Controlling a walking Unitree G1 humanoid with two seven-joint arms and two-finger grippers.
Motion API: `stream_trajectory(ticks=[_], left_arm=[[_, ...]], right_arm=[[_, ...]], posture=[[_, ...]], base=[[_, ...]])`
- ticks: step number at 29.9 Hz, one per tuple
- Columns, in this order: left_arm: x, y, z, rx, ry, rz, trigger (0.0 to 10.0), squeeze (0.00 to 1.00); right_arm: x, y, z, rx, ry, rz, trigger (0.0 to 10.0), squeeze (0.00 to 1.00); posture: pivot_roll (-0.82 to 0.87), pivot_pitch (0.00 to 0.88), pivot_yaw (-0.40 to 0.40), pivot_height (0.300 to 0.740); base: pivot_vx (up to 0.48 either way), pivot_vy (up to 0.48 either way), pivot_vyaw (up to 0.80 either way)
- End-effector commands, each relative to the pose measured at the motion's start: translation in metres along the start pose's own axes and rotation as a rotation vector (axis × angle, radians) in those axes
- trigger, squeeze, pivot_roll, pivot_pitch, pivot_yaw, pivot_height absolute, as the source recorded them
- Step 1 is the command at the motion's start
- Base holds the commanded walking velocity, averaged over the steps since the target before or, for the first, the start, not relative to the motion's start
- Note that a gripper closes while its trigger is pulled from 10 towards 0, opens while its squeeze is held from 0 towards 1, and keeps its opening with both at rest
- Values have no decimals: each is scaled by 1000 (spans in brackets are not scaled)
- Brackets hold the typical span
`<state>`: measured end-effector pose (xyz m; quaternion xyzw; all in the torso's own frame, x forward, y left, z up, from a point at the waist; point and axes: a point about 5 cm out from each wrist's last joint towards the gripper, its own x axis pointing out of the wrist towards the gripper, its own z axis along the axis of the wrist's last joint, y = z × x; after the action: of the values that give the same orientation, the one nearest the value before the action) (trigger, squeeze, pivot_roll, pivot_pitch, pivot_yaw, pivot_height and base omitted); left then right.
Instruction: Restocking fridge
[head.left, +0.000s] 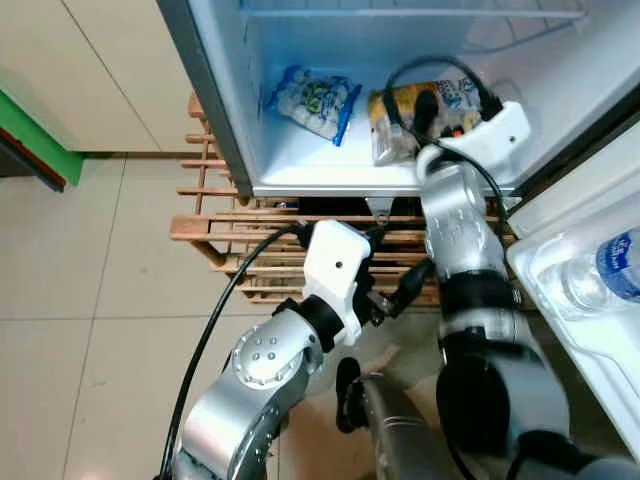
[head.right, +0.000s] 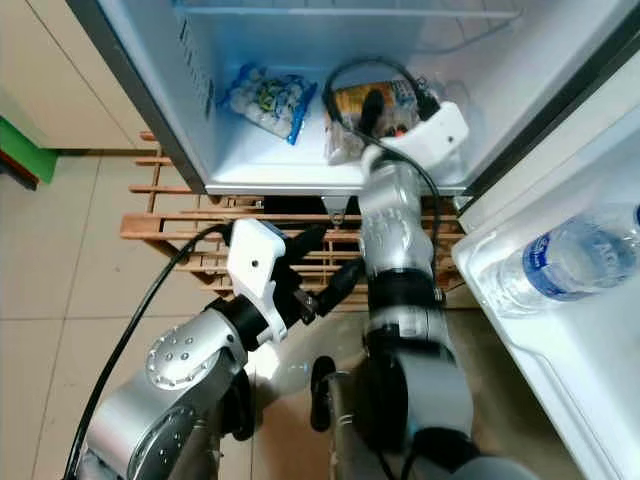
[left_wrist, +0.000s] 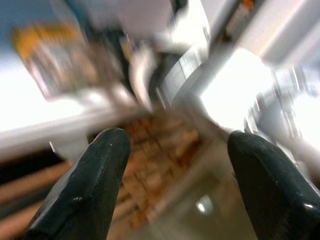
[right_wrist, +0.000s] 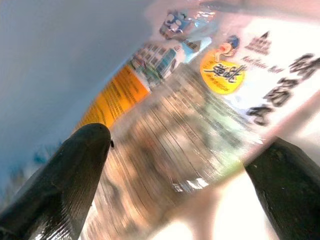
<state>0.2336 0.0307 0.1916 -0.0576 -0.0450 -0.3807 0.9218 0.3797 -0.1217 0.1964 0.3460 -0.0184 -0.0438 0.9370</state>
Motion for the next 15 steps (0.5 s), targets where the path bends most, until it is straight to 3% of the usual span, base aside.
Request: stream_trajectory(ticks=[1,3,4,6,8,9,11,12,13,14,15], left_arm=[[0,-2,-2,-12,-9,-16,10000,0],[3,2,-2,1,-17,-18,10000,0],[3,2,-2,1,-17,-18,10000,0],[6,7,-4,11,-23,-13,10000,0],[7,9,-5,17,-22,-7,10000,0],[6,18,-7,29,-21,41,10000,0],[3,25,-7,19,-26,92,10000,0],[0,34,-8,6,-29,144,10000,0],[-4,41,-9,-5,-29,185,10000,0],[-12,48,-9,-27,-36,227,10000,0],[-20,56,-8,-53,-52,268,10000,0]], right_arm=[[-4,-1,-4,-60,18,5,10000,1000],[-17,-10,2,-221,-20,54,10000,1000],[-17,-10,2,-221,-20,54,10000,1000],[-33,-9,5,-355,-34,118,10000,1000],[-38,-8,4,-381,-29,137,10000,1000],[-52,-4,4,-515,-63,222,10000,1000],[-59,-3,3,-564,-75,253,10000,1000],[-64,-2,2,-614,-89,280,10000,773],[-69,-3,1,-650,-105,303,10000,773],[-75,-7,1,-663,-115,302,10000,0],[-83,-12,2,-700,-135,324,10000,0]], posture=[[-7,247,-67,736],[-20,219,-73,736],[-20,219,-73,736],[-39,179,-75,736],[-42,173,-75,736],[-54,149,-75,736],[-60,137,-74,736],[-66,119,-71,736],[-67,113,-69,736],[-70,103,-66,736],[-70,85,-61,736]], base=[[0,0,0],[0,0,0],[0,0,0],[0,0,0],[0,0,0],[0,0,0],[0,0,0],[0,0,0],[0,0,0],[0,0,0],[0,0,0]])
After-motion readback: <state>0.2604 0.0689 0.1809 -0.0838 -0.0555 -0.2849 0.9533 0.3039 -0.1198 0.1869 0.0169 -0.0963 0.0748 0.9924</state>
